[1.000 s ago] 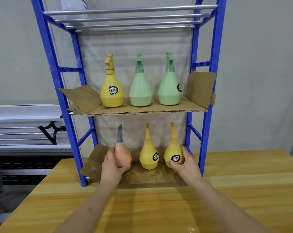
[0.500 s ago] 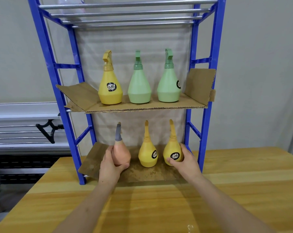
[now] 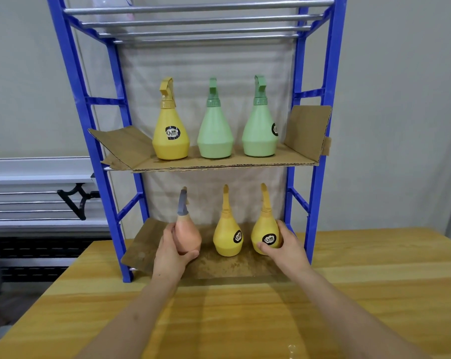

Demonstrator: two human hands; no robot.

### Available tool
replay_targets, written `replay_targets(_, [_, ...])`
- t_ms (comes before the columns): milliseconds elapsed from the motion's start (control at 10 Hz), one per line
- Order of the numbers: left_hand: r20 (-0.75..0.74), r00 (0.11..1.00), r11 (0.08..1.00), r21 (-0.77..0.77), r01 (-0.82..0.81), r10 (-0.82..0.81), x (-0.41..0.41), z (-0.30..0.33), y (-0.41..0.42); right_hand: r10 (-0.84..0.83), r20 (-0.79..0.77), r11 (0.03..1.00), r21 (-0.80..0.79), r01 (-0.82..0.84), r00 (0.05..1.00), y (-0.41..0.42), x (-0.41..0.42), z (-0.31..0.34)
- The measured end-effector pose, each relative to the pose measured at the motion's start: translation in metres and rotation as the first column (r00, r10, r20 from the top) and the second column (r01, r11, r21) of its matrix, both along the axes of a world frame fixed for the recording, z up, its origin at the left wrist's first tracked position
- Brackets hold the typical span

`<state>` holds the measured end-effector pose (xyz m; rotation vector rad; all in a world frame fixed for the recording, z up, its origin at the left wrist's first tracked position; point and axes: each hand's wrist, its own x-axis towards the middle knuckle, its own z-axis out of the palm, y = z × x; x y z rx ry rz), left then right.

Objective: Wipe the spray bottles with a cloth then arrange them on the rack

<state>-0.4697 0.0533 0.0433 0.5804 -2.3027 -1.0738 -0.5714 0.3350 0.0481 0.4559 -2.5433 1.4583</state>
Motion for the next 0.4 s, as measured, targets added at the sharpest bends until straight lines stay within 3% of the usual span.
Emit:
replay_targets(300, [0.093,0.995,0.996,0.09,0.011,-0.02,0.015,0.021,0.014,0.025,0.107,0.999,0.032,-0.029,0.994,0.008,0.012,0.014])
replay_targets(400, [0.128,0.991,0.997,0.06,-0.039,0.031,0.029,0.025,0.02,-0.013,0.083,0.994,0.108,0.004,0.996,0.019,0.023,0.015])
